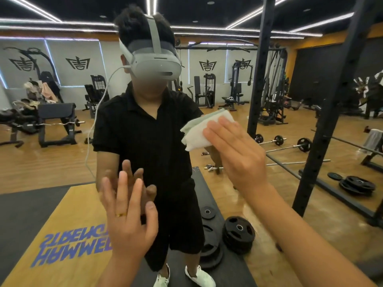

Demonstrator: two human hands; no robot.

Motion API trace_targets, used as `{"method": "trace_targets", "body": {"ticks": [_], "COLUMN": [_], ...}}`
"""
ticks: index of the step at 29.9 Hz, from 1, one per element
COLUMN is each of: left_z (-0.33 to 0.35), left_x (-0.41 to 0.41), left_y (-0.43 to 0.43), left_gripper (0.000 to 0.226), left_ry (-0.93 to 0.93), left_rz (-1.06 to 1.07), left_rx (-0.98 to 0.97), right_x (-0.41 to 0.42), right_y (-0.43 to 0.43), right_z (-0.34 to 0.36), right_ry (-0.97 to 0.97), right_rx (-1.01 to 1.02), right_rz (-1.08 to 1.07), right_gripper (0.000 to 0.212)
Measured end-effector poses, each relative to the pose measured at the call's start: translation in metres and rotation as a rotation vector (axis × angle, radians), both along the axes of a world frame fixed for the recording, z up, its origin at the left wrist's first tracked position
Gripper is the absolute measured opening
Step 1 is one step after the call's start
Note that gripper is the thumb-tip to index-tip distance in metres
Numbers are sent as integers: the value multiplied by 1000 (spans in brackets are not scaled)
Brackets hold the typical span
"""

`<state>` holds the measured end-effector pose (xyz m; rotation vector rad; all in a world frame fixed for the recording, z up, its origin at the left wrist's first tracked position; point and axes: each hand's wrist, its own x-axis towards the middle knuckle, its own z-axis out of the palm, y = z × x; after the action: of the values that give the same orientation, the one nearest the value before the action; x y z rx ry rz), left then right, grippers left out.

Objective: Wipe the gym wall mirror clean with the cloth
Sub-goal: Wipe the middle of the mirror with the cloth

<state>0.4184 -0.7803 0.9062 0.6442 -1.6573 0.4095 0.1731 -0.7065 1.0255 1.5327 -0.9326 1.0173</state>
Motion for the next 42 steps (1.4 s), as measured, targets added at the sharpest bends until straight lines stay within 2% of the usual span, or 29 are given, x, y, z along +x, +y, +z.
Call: {"method": "trace_targets", "body": {"ticks": [4, 9, 11, 15, 18, 20, 23, 27, 29, 31, 34, 38, 42], "left_z": [10, 12, 8, 3, 3, 1, -1, -1, -1, -1, -1, -2, -2], "left_x": [-48, -99, -108, -111, -112, -112, -113, -114, -113, -113, -114, -116, -116], "left_y": [26, 24, 17, 13, 13, 11, 10, 11, 10, 9, 8, 8, 8], "left_gripper": [56, 60, 55, 48, 50, 50, 45, 43, 43, 44, 44, 40, 40], "left_ry": [-163, -302, -313, -293, -294, -292, -285, -286, -281, -283, -286, -281, -282], "left_rz": [-118, -101, -23, 12, 12, 13, 13, 13, 15, 19, 24, 29, 29], "left_rx": [-118, -107, -138, -166, -175, -171, -153, -140, -143, -162, -182, -181, -181], "right_x": [-54, -84, -65, -48, -73, -95, -120, -96, -81, -82, -112, -143, -112], "right_y": [11, 11, 6, 10, 19, 20, 22, 20, 20, 24, 29, 36, 28], "right_z": [37, 60, 45, -21, -22, 5, 46, 24, -9, -27, -1, 45, 31], "right_ry": [-42, -404, -444, -209, 2, -12, -185, -379, -322, -170, -9, -203, -469], "right_rx": [-166, -238, -233, -88, -39, -101, -206, -152, -53, 12, -20, -156, -139], "right_rz": [-62, -80, -61, -27, -55, -83, -117, -34, -16, -2, -64, -134, -50], "right_gripper": [27, 31, 32, 33, 43, 37, 28, 29, 30, 35, 40, 27, 32]}}
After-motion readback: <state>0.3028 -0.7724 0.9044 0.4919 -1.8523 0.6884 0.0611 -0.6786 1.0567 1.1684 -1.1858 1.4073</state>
